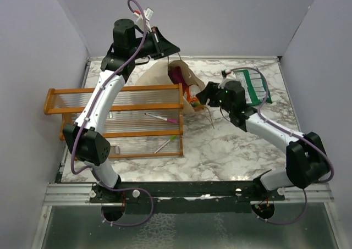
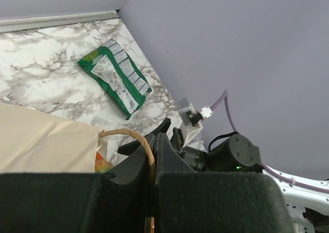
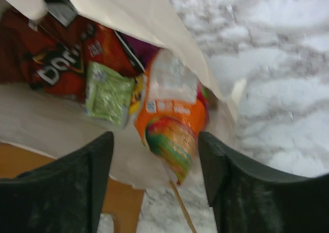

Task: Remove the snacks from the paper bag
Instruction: Take out the snack from the paper bag.

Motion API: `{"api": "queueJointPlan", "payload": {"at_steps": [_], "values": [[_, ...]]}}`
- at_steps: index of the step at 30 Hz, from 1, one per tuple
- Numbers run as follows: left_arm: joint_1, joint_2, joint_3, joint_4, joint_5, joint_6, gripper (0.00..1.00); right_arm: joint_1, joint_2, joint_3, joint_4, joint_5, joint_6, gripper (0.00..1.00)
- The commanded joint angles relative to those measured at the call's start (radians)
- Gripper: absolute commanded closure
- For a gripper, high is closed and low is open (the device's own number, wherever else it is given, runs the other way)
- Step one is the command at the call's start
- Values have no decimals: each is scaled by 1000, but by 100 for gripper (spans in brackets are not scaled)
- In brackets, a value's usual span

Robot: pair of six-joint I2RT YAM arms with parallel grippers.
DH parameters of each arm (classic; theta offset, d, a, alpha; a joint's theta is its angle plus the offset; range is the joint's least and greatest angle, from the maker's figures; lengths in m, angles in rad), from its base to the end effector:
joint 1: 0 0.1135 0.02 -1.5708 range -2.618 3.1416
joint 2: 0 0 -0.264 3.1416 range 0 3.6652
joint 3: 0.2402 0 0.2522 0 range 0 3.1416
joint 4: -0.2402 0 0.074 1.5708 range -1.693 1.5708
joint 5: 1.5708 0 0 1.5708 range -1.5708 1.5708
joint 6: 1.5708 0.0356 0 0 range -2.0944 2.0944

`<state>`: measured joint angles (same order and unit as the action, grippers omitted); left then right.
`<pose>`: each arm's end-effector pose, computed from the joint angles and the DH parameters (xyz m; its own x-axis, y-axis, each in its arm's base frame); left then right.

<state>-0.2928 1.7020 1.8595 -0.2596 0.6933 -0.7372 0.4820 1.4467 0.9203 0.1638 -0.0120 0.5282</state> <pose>0.3648 -0.1337 0.4626 -0.6307 -0.3499 -0.6927 0.5494 0.4291 -0.7169 0.2937 0.1542 0.2654 -0.5101 0.3019 -0.8054 -0.2505 0.8436 0.4749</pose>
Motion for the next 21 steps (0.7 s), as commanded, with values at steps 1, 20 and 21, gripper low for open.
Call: {"api": "queueJointPlan", "payload": {"at_steps": [1,20,21], "values": [[3,-30,-30,131,71,-61,100,-33,-65,-154,50,-23,92,26],[2,-51,-71,155,70,-87,100,-72,226,-106,272,-315,251,41],[2,-53,-72,153,70,-85,100,-72,236,-102,282,-325,258,44]]}}
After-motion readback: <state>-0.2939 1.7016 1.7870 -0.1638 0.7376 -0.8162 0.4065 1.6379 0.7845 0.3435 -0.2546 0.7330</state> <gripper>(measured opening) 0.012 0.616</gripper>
